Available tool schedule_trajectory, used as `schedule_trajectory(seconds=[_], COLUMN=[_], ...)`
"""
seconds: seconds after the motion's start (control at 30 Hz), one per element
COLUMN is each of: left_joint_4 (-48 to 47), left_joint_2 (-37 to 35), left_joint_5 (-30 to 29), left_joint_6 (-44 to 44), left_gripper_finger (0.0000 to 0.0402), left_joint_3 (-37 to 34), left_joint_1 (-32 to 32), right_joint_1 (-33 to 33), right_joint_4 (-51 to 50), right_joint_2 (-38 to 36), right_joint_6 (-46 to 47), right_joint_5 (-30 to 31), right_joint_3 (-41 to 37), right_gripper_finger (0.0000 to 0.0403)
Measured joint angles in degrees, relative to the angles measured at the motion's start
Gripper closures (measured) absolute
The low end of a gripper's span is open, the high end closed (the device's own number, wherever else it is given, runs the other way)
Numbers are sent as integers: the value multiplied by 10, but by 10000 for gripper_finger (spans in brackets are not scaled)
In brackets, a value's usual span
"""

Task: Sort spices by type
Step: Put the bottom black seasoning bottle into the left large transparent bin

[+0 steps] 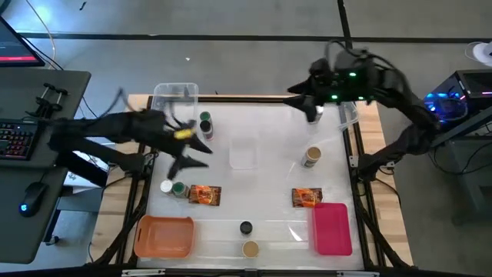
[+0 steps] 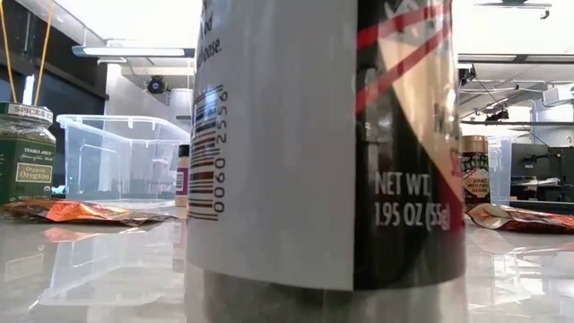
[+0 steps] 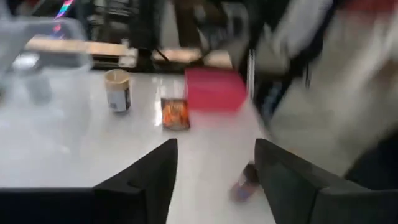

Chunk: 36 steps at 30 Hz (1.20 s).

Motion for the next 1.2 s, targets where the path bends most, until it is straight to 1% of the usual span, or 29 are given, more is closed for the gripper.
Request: schedule_trajectory(seconds=[0.07, 0.17, 0.23, 0.33, 0.43, 0.53, 0.6, 0.77, 0.87, 0.97, 1.07, 1.13, 1.2], left_joint_4=[-37, -81, -94, -93, -92, -93, -93, -92, -98, -100, -115, -131, -143], left_joint_2=[51, 116, 153, 199, 236, 257, 260, 260, 252, 247, 247, 247, 250], left_joint_5=[-8, -37, -51, -56, -57, -76, -109, -220, -259, -261, -255, -231, -190], left_joint_6=[98, 207, 251, 276, 280, 261, 241, 155, 157, 178, 168, 157, 134], left_gripper_finger=[181, 173, 171, 172, 172, 172, 172, 172, 172, 172, 170, 163, 148], left_joint_3=[35, 69, 81, 89, 94, 94, 94, 95, 95, 95, 95, 95, 95], left_joint_1=[-18, -38, -52, -74, -103, -131, -148, -179, -189, -193, -192, -190, -182], right_joint_1=[0, 0, 0, 1, 1, 1, 1, 1, 1, 1, 1, 1, 1], right_joint_4=[-14, -33, -48, -78, -100, -117, -124, -127, -127, -127, -127, -127, -127], right_joint_2=[-13, -24, -27, -28, -26, -25, -25, -25, -25, -25, -25, -25, -25], right_joint_6=[3, 15, 18, 23, 24, 22, 13, 2, -1, 0, -1, 0, 3], right_joint_5=[3, 5, 5, 6, 7, 7, 7, 7, 7, 7, 7, 7, 7], right_joint_3=[0, 0, 0, 0, 0, -1, -1, -1, -1, -1, -1, -1, -1], right_gripper_finger=[163, 163, 163, 163, 163, 163, 163, 163, 163, 163, 163, 163, 163])
